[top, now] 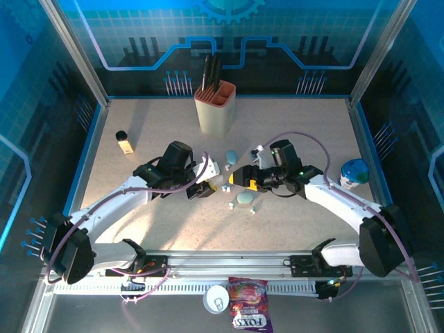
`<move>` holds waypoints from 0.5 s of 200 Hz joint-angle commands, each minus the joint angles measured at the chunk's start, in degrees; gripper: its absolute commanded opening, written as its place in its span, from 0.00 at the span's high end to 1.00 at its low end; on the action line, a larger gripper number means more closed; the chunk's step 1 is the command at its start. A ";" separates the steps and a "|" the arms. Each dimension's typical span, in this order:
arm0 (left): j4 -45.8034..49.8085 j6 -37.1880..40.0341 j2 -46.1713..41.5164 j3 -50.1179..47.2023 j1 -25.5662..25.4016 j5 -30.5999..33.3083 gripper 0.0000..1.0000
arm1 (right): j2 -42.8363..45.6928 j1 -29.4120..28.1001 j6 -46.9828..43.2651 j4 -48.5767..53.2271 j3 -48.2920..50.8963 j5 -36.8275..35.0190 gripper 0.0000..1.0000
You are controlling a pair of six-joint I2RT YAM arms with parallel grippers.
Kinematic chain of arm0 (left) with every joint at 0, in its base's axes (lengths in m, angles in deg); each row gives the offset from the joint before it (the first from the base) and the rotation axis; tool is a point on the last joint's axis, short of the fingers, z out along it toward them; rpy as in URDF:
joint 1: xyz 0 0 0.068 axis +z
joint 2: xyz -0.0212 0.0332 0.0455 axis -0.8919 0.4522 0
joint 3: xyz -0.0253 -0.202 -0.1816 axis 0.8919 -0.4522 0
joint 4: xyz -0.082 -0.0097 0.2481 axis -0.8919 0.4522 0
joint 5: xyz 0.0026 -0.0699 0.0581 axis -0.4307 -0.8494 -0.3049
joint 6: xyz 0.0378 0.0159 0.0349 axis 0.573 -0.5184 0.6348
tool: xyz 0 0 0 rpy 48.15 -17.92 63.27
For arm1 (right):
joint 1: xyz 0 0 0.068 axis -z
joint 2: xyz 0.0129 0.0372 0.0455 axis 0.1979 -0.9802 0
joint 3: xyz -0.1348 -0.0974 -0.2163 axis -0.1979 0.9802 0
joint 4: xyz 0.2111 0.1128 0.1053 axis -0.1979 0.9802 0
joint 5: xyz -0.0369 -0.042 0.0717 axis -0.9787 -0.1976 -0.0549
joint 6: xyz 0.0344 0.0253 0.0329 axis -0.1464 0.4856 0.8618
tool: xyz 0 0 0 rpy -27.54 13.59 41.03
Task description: Insert wireless bluetooth earbuds into charging case
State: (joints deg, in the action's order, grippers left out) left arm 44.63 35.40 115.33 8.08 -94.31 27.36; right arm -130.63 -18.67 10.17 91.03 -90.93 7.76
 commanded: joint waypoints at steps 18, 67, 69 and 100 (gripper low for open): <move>-1.15 5.59 -1.17 -1.69 -0.95 -4.32 0.76 | -2.86 -3.10 0.81 -2.37 -3.25 6.96 0.24; -1.33 7.37 -1.83 -2.61 -1.67 -2.36 0.76 | -5.52 -4.55 1.60 -3.17 -6.68 6.86 0.31; -1.38 7.36 -1.88 -2.60 -1.69 -2.43 0.76 | -5.69 -4.54 1.77 -3.10 -6.82 6.81 0.31; -1.61 7.19 -2.16 -2.54 -2.06 -2.45 0.76 | -8.18 -4.66 2.72 -2.23 -8.45 7.13 0.49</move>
State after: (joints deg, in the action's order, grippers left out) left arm 44.04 40.82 114.78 6.07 -95.95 26.01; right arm -136.90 -22.52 11.81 88.59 -96.98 13.59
